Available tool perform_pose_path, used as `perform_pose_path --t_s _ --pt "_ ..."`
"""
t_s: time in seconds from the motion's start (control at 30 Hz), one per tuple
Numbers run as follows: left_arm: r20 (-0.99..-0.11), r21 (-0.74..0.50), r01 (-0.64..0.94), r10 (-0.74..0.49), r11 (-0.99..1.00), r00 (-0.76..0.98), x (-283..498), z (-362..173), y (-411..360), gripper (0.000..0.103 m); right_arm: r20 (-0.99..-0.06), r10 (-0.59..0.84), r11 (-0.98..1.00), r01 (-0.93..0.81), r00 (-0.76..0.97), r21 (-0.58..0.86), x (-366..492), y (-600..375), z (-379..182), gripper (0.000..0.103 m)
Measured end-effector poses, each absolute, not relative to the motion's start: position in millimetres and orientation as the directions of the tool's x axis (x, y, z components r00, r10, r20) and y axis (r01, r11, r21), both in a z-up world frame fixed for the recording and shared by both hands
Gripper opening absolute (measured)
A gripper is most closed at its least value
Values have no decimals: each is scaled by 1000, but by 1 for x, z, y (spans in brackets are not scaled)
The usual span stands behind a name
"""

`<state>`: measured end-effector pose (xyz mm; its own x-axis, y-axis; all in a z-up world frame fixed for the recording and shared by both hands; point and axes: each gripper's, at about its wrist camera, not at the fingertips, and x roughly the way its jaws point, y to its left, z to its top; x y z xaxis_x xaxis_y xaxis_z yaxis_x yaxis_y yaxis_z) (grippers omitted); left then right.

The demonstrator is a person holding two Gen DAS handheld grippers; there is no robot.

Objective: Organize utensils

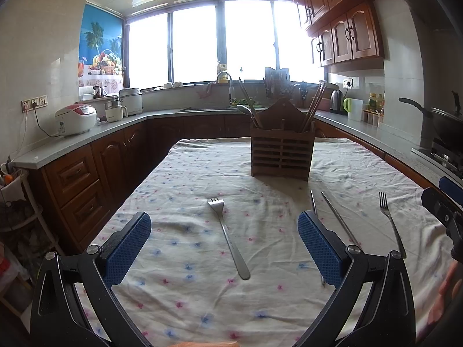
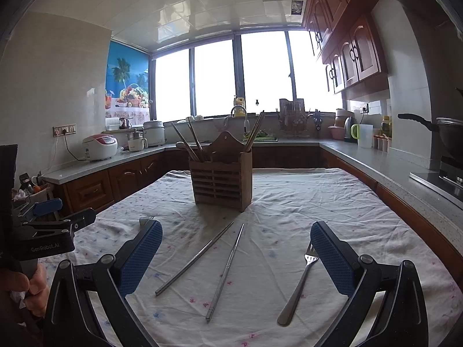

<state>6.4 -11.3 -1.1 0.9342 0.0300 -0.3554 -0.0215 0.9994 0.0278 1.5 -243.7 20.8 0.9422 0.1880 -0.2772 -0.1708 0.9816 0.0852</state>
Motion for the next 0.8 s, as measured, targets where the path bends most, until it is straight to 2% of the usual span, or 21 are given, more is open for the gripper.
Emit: perform_pose_path --t_s 0.8 --pt "-349 25 -20 27 999 937 6 2 -12 103 -265 209 977 -191 941 91 1 -245 26 103"
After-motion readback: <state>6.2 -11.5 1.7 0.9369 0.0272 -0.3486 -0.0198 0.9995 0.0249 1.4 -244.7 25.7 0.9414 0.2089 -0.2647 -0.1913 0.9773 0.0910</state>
